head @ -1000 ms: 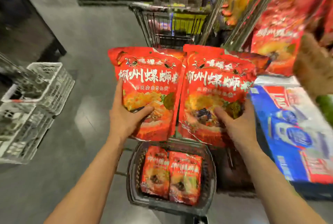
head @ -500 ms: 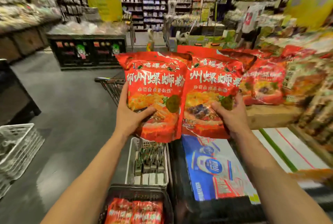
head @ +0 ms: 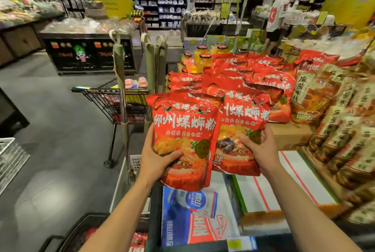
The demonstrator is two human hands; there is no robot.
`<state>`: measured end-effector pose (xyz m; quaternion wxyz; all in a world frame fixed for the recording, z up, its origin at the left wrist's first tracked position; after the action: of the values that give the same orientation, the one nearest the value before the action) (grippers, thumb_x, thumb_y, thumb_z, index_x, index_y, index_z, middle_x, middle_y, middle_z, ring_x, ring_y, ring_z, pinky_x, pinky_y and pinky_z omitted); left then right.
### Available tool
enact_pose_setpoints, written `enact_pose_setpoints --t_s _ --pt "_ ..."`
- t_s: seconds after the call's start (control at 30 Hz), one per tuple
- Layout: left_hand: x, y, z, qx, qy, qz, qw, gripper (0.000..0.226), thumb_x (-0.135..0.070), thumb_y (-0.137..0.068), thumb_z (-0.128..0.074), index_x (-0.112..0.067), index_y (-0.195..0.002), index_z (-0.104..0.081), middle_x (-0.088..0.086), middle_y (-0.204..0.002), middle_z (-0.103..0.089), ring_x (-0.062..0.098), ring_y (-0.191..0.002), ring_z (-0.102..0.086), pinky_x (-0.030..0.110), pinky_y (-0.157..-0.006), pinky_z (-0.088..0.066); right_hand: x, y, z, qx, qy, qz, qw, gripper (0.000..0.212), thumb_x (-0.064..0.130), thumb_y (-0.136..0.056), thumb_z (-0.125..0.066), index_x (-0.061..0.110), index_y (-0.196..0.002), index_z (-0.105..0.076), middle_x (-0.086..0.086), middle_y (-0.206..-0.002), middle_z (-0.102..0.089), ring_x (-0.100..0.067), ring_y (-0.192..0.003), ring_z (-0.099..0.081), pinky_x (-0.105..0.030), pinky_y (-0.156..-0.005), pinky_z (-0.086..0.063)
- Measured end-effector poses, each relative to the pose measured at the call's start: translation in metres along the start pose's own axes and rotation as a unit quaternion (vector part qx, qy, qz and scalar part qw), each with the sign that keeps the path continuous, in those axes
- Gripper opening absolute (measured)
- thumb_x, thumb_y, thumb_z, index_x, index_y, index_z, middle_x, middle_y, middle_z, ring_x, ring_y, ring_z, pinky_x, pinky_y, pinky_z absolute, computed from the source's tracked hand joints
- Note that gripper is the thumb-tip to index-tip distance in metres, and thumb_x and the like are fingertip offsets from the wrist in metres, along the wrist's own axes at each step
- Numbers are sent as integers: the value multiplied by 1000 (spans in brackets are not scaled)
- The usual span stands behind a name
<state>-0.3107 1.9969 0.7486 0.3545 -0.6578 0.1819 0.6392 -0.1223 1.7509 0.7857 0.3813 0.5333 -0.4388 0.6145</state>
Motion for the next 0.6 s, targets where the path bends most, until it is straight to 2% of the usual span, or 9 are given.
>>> enact_pose_setpoints --t_s 0.07,0.2,0.27,0.37,0.47,0.53,0.6 --pt "13 -10 -8 3 -7 10 1000 116 -32 -58 -98 -45 -150 -29 -14 -138 -52 1 -119 -56 27 -92 -51 -10 -13 2 -3 -1 -10 1000 62 13 -79 -81 35 -127 -51 8 -121 -67 -16 -113 -64 -55 -97 -52" --pt "49 -32 -17 13 -19 35 999 116 -50 -49 -91 -51 -147 -30 -13 -140 -51 5 -120 -57 33 -94 -53 -32 -42 0 -15 18 -17 1000 59 17 -79 -82 47 -121 -53 8 -122 -68 -17 -114 -64 -54 -96 -53" --pt "66 -42 -22 4 -7 54 998 112 -50 -48 -91 -59 -142 -31 -12 -140 -52 5 -119 -59 35 -95 -54 -38 -59 -3 -30 20 -20 999 59 16 -80 -81 46 -122 -53 9 -123 -67 -14 -113 -64 -53 -97 -53" --pt "91 -61 -29 -11 -1 74 997 100 -46 -48 -91 -72 -127 -35 -20 -132 -56 0 -113 -62 28 -90 -54 -45 -86 -7 -39 35 -15 999 54 16 -80 -80 35 -123 -53 10 -119 -66 -10 -109 -64 -53 -100 -51" --pt "120 -80 -33 -14 -4 92 996 101 -40 -51 -94 -65 -131 -37 -28 -127 -56 -6 -109 -62 21 -86 -54 -51 -113 -8 -50 52 10 997 54 20 -80 -82 34 -123 -52 8 -122 -66 -13 -113 -64 -51 -100 -51" --pt "142 -86 -35 -20 -8 103 994 106 -23 -56 -97 -51 -137 -36 -26 -125 -55 -14 -104 -61 10 -81 -51 -54 -129 -8 -61 45 28 997 55 15 -81 -81 33 -126 -53 1 -127 -66 -17 -115 -64 -50 -101 -50" --pt "164 -88 -41 -22 -12 113 993 103 -6 -62 -94 -36 -143 -37 -21 -126 -56 -16 -102 -60 6 -80 -50 -56 -144 -7 -69 22 35 997 60 5 -82 -78 23 -133 -51 -6 -128 -65 -16 -111 -65 -48 -102 -51"
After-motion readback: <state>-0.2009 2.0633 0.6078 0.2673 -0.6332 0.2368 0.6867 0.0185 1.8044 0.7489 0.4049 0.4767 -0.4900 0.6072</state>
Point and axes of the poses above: each hand's wrist, its own y-axis away from the middle knuckle, its own z-axis out of the back of the hand, x = y × z, the point moved 2 cm from there along -y, towards the middle knuckle
